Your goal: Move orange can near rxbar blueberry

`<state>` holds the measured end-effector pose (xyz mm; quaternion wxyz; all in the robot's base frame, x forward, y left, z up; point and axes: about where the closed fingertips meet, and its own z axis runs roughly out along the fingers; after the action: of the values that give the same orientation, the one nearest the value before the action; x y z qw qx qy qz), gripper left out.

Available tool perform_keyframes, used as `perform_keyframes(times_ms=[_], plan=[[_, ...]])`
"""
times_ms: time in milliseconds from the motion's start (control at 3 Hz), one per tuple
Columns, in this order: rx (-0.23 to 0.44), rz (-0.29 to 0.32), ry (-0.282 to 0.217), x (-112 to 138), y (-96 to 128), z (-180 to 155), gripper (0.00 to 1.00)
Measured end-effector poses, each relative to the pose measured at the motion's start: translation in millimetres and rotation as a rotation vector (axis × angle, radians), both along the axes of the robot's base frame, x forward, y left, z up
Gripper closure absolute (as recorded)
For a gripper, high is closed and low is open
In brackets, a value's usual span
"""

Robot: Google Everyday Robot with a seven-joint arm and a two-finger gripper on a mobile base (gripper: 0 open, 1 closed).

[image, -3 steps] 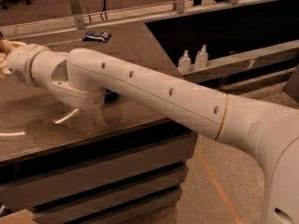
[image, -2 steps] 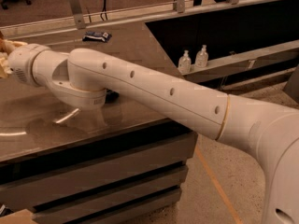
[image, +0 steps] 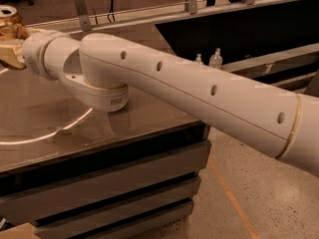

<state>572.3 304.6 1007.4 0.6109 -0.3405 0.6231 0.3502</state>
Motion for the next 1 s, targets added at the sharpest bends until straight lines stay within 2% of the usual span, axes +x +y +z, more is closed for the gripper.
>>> perform_keyframes(times_ms=[667, 1000], plan=[[-0.169, -0.337, -0.115, 34.5, -102.6, 42.7, 1.0], [-0.259, -0.483, -0.135, 47.7, -155.8, 48.0, 1.0]])
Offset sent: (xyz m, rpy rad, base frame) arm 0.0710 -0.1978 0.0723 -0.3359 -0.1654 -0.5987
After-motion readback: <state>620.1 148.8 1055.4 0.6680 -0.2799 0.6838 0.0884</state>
